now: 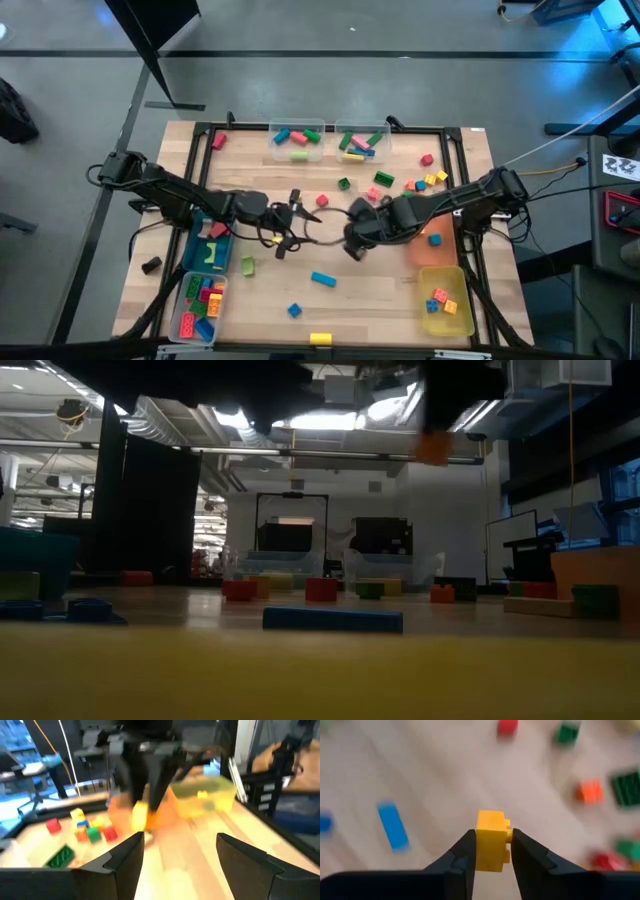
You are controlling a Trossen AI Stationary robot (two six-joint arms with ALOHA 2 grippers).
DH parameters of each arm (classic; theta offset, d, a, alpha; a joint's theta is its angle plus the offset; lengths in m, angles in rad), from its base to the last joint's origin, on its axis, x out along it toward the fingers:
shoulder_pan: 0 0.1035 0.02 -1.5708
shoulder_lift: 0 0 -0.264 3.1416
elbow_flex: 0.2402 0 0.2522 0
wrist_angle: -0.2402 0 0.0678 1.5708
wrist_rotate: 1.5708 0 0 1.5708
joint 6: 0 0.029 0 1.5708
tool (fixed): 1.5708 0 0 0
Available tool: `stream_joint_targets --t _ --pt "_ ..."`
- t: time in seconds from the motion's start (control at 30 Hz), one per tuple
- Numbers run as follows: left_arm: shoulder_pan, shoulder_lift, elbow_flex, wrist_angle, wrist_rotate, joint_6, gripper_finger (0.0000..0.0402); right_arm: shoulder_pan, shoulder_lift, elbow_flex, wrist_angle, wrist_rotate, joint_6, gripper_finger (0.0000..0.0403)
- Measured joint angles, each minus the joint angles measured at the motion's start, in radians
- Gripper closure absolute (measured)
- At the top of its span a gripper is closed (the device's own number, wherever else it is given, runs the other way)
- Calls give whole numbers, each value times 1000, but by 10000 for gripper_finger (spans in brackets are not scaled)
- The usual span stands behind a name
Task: Sort blocks by size
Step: Put the yellow game piece into the yellow bin
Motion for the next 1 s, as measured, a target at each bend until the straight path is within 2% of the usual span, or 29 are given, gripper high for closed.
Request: stream_joint_targets --t 0.07,0.2,0.3,0.5,0.73,1.0 --pt "0 0 0 -39 -2 4 171 28 0 0 -98 -60 13 299" --pt "0 0 0 -84 -3 -14 171 112 0 0 -286 -116 101 303" --pt "0 0 0 -96 -5 -18 171 202 -1 0 -365 -160 174 302" --pt "0 0 0 -97 -6 -20 171 409 -2 -57 -329 -196 345 297" --pt "0 0 -1 -97 -6 -20 171 599 -2 -189 -305 -335 642 296" --pt "-3 0 -1 -104 -6 1 171 683 -2 -259 -179 -334 680 278"
